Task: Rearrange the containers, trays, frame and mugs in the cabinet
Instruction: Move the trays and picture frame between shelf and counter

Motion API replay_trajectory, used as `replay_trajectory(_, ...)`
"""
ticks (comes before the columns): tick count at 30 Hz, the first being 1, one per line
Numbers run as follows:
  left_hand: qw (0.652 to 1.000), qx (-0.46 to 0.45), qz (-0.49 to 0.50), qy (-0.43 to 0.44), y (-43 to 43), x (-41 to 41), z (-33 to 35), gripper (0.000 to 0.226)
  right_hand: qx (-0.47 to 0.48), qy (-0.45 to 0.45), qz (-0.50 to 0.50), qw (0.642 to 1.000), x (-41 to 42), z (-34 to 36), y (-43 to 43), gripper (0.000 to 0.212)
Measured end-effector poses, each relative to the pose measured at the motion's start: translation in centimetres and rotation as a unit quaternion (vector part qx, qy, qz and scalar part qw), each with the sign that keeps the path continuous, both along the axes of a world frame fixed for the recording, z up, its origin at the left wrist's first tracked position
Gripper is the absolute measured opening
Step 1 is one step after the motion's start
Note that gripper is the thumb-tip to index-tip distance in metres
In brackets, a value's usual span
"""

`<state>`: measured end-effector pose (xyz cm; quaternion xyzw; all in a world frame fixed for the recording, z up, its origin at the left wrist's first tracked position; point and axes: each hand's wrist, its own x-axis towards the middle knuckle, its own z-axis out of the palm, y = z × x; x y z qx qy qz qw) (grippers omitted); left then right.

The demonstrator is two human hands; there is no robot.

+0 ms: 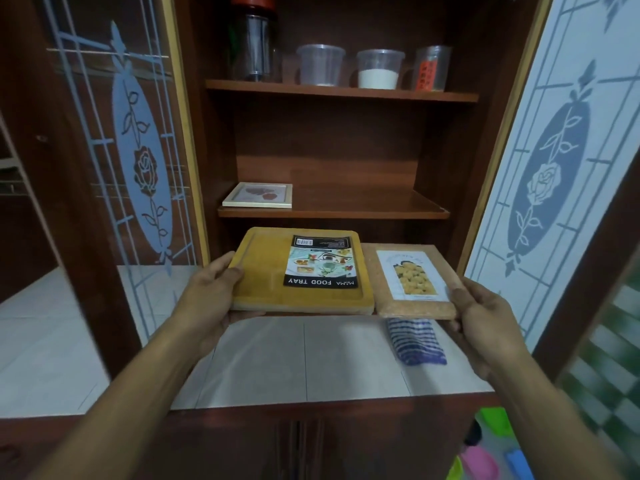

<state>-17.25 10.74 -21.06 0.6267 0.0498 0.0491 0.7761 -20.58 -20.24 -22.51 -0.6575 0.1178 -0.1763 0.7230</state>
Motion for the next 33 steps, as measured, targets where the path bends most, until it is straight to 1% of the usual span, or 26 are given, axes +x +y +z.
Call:
replay_trajectory(5,1.000,0.007,-0.013,-0.008,0.4,-2.4,-1.6,0.031,-0.015,-0.015,-0.004,1.000,-3.1,-1.1,0.6,0.016)
replay_trajectory(9,1.000,-0.008,-0.007,-0.002,0.3,-4.8,-2.8,0.038,-0.029,-0.019,-0.005,0.999,-5.4,-2.2,0.5,0.024)
replay_trajectory(11,1.000,-0.010,-0.008,-0.002,0.2,-6.0,-3.3,0.039,-0.022,-0.019,0.001,1.000,-6.5,-2.6,0.5,0.025)
replay_trajectory(15,1.000,-0.003,0.010,0.003,0.0,-8.7,-4.0,0.040,-0.019,-0.016,0.014,1.000,-8.6,-3.4,0.4,0.019)
replay_trajectory(18,1.000,-0.013,0.026,0.007,-0.2,-10.8,-4.3,0.035,-0.022,-0.012,0.017,1.000,-10.0,-3.8,0.2,0.017)
replay_trajectory(19,0.999,-0.016,0.031,0.010,0.0,-11.4,-4.5,0.035,-0.017,-0.003,0.016,1.000,-10.4,-4.1,0.2,0.019)
replay_trajectory(22,0.999,-0.025,0.042,0.018,0.4,-13.1,-5.1,0.036,0.000,0.028,0.015,0.999,-11.5,-5.0,0.2,0.039)
replay_trajectory(25,0.998,-0.039,0.044,0.020,0.9,-14.6,-5.4,0.034,-0.008,0.026,0.013,1.000,-12.8,-5.3,0.7,0.044)
replay_trajectory(27,0.998,-0.039,0.045,0.018,1.5,-15.4,-5.7,0.033,-0.019,0.028,0.009,0.999,-13.7,-5.4,1.3,0.043)
replay_trajectory(30,0.998,-0.033,0.047,0.014,2.6,-16.3,-5.7,0.031,-0.012,0.021,0.009,1.000,-14.8,-5.3,2.5,0.039)
replay_trajectory(33,0.999,-0.027,0.039,0.019,3.8,-17.0,-6.0,0.036,0.006,0.011,0.000,1.000,-15.8,-5.5,3.8,0.031)
